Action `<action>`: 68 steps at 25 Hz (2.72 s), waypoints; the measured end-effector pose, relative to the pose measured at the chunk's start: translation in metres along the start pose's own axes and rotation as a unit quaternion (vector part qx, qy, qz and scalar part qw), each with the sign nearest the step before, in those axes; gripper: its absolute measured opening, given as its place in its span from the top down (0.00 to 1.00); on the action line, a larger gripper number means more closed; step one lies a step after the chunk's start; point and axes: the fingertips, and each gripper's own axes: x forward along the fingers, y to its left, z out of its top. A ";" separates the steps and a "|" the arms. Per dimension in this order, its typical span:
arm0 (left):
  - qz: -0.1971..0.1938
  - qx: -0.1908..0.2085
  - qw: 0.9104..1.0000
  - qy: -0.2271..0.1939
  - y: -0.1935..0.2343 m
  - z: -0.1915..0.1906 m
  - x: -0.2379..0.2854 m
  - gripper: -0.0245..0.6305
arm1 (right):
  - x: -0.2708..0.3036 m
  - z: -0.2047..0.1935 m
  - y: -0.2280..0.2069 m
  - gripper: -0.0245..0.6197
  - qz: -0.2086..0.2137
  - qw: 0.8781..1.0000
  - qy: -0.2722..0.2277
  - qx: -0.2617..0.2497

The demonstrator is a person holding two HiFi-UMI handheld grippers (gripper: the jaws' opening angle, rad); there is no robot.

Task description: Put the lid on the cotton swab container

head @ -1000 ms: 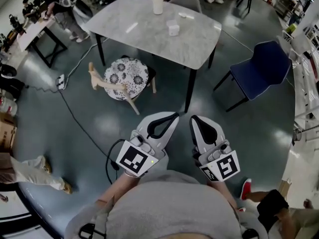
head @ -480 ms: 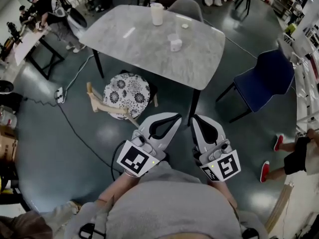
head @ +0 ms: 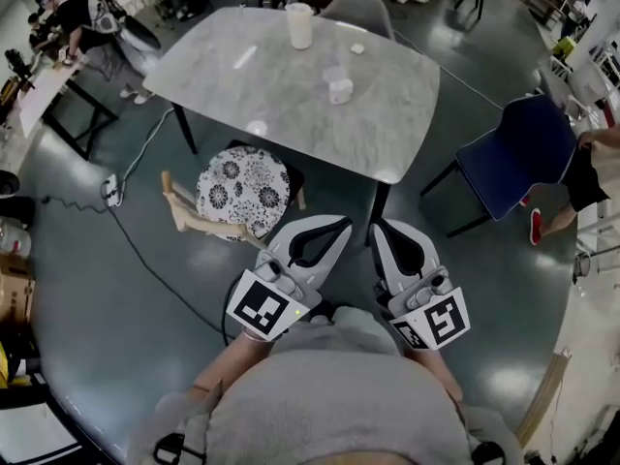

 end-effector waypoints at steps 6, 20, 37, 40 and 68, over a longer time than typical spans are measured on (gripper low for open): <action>0.010 0.004 1.000 0.001 0.011 0.008 0.003 0.96 | 0.015 0.003 0.007 0.96 0.029 1.000 0.006 0.001; -0.007 -0.014 1.000 0.006 0.024 -0.011 -0.004 0.96 | 0.018 -0.016 0.009 0.96 0.002 1.000 0.014 0.007; 0.026 0.006 1.000 0.000 0.098 -0.017 0.048 0.96 | 0.079 -0.022 -0.056 0.96 0.031 1.000 -0.003 0.004; 0.028 0.011 1.000 -0.005 0.116 -0.016 0.073 0.96 | 0.092 -0.017 -0.083 0.96 0.031 0.999 -0.007 0.004; 0.087 0.008 0.996 0.005 0.244 -0.047 0.228 0.96 | 0.213 -0.041 -0.251 0.96 0.113 0.993 0.021 0.028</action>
